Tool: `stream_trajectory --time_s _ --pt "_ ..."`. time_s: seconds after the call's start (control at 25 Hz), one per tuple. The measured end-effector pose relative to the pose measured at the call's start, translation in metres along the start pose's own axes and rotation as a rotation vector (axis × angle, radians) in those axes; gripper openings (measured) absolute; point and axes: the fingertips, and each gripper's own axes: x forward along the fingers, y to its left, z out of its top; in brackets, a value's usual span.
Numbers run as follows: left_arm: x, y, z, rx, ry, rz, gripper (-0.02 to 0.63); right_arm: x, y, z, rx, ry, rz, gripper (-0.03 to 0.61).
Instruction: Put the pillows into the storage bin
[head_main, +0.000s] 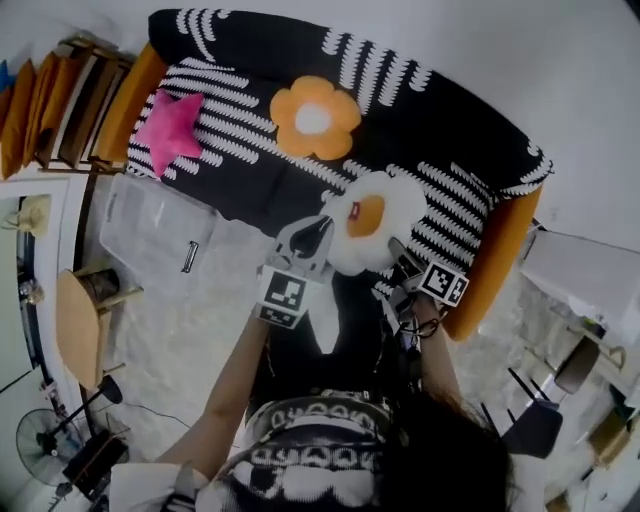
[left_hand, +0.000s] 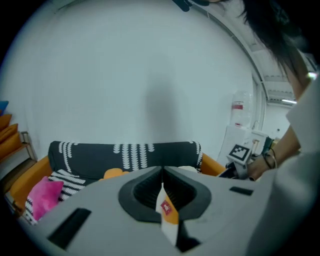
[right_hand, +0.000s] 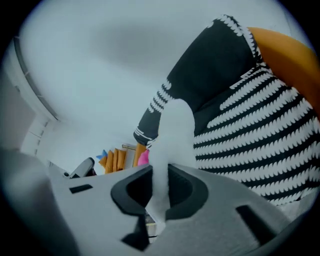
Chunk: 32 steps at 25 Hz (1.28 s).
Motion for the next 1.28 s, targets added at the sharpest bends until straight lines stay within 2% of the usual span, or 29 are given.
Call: stream_trajectory --time_s 0.28,0.6,0.72,0.84,0.96,1.28 --pt "-0.115 0.098 -0.04 -0.113 -0.048 0.2 0.011 0.086 0.106 -0.07 -0.116 0.138 0.09 0.043" --pt "-0.295 0.208 -0.118 -0.192 -0.067 0.358 0.011 0.198 0.236 -0.203 -0.24 0.241 0.155 0.043" --pt "-0.342 0.231 -0.147 -0.214 -0.056 0.417 0.011 0.235 0.27 -0.248 -0.251 0.298 0.165 0.043" --pt "-0.383 0.25 -0.174 -0.247 -0.062 0.499 0.011 0.276 0.3 -0.295 -0.311 0.382 0.237 0.043" --pt "-0.415 0.268 -0.189 -0.278 -0.089 0.569 0.011 0.311 0.324 -0.333 -0.354 0.45 0.258 0.043" --pt "-0.481 0.308 -0.235 -0.421 -0.103 0.779 0.011 0.402 0.377 -0.424 -0.463 0.658 0.303 0.043"
